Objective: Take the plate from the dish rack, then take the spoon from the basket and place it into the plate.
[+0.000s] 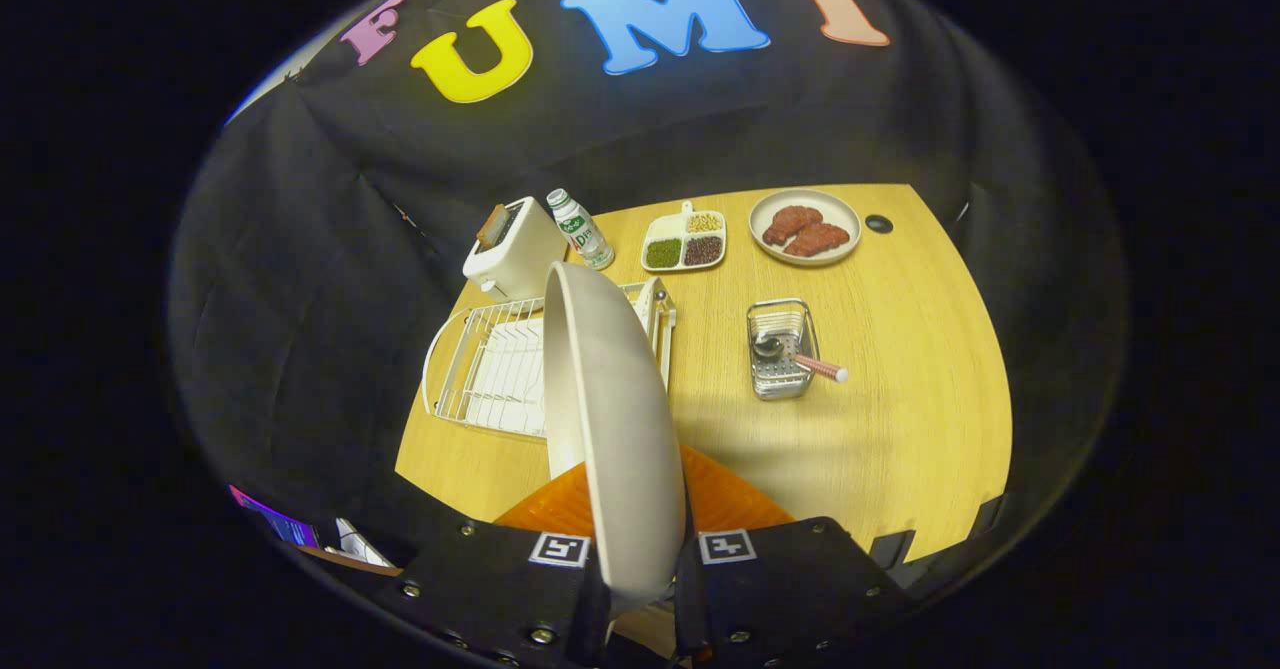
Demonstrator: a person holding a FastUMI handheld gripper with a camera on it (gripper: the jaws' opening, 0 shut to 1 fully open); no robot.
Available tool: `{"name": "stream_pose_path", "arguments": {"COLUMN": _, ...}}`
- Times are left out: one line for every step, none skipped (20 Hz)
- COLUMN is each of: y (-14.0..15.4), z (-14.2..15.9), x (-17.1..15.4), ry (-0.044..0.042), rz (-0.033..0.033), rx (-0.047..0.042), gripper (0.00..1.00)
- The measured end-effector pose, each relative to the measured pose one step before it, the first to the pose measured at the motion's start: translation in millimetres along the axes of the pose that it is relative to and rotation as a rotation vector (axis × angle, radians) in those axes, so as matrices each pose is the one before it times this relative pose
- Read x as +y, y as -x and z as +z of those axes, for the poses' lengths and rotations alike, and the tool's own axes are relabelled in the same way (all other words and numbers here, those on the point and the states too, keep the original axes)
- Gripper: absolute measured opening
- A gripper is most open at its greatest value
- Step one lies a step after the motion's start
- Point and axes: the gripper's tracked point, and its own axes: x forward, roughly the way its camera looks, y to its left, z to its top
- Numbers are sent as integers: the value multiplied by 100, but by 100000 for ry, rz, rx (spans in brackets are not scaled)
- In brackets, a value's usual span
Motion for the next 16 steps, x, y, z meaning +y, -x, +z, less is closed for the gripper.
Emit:
{"name": "stream_pose_path", "arguments": {"y": -207, "z": -983, "x": -601, "ry": -2192, "rz": 1601, "rx": 1099, "gripper": 25}}
{"name": "stream_pose_path", "arguments": {"y": -362, "z": -945, "x": -624, "ry": -912, "rz": 1165, "rx": 1189, "gripper": 25}}
{"name": "stream_pose_path", "arguments": {"y": -526, "z": -981, "x": -687, "ry": -325, "rz": 567, "rx": 1213, "gripper": 25}}
{"name": "stream_pose_path", "arguments": {"y": -506, "z": -932, "x": -754, "ry": -194, "rz": 176, "rx": 1481, "gripper": 25}}
{"name": "stream_pose_path", "arguments": {"y": -540, "z": -919, "x": -740, "ry": -12, "rz": -24, "rx": 1574, "gripper": 25}}
{"name": "stream_pose_path", "arguments": {"y": -650, "z": -917, "x": -853, "ry": -74, "rz": -239, "rx": 1636, "gripper": 25}}
{"name": "stream_pose_path", "arguments": {"y": -870, "z": -794, "x": -680, "ry": -603, "rz": 7, "rx": 1297, "gripper": 25}}
{"name": "stream_pose_path", "arguments": {"y": -911, "z": -748, "x": -577, "ry": -1094, "rz": -249, "rx": 1107, "gripper": 25}}
{"name": "stream_pose_path", "arguments": {"y": -864, "z": -748, "x": -636, "ry": -1118, "rz": -732, "rx": 212, "gripper": 25}}
{"name": "stream_pose_path", "arguments": {"y": -920, "z": -458, "x": -256, "ry": -1161, "rz": 265, "rx": -596, "gripper": 25}}
{"name": "stream_pose_path", "arguments": {"y": -815, "z": -696, "x": 216, "ry": -494, "rz": 1171, "rx": 217, "gripper": 25}}
{"name": "stream_pose_path", "arguments": {"y": -807, "z": -715, "x": -23, "ry": -462, "rz": 813, "rx": 888, "gripper": 25}}
{"name": "stream_pose_path", "arguments": {"y": -790, "z": -858, "x": -233, "ry": -978, "rz": 332, "rx": 1817, "gripper": 25}}
{"name": "stream_pose_path", "arguments": {"y": -688, "z": -624, "x": -192, "ry": -538, "rz": 1051, "rx": 1682, "gripper": 25}}
{"name": "stream_pose_path", "arguments": {"y": -616, "z": -568, "x": -27, "ry": -1430, "rz": 1688, "rx": 1106, "gripper": 26}}
{"name": "stream_pose_path", "arguments": {"y": -517, "z": -167, "x": -73, "ry": -1680, "rz": 2467, "rx": 661, "gripper": 26}}
